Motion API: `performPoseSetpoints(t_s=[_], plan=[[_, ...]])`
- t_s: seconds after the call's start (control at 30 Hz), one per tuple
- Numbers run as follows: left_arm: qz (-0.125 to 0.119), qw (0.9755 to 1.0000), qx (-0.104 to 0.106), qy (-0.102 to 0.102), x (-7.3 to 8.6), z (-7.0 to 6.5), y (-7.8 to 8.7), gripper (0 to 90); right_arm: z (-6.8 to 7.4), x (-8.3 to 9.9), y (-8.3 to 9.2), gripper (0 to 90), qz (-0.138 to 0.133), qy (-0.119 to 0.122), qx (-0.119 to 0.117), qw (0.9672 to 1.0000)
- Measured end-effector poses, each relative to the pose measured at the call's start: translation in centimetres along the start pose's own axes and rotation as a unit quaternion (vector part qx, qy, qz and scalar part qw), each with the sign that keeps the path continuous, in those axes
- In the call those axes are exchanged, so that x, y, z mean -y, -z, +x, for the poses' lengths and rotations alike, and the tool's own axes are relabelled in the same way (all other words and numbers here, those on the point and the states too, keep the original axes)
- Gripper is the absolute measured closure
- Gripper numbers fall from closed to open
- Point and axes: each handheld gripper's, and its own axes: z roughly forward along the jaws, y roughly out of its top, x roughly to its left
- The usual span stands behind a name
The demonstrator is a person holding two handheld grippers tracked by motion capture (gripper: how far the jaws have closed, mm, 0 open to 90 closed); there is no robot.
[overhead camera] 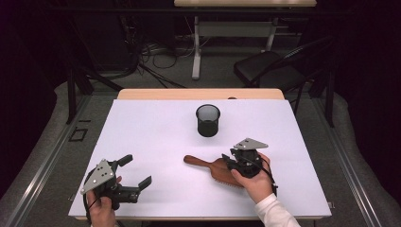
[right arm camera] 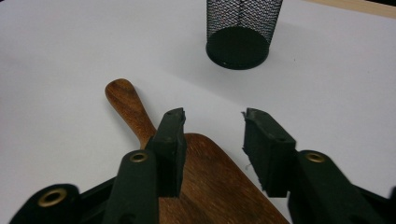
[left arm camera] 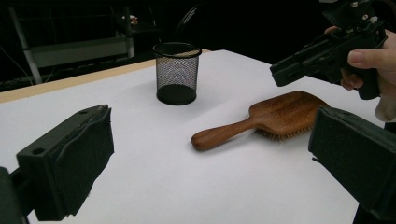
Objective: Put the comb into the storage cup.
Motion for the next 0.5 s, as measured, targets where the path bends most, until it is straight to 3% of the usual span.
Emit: performPoseSetpoints(t_s=[0.23,0.33,0.5], plan=[[0.0,1.0,-0.003,-0.001,0.1,-0.1,-0.1,0.3,1.2,-1.2,-1.0,74.3,0.022,0.023,-0.01,0.9994],[-0.001,1.0,0.0,0.001,0.1,0.0,-0.1,0.3,1.5,-1.8,-1.4,78.3,0.028,0.012,-0.028,0.9991],[-0.001,1.0,0.0,0.001,0.1,0.0,-0.1,0.3,2.1,-2.7,-2.2,84.2,0.041,0.015,-0.025,0.9987]])
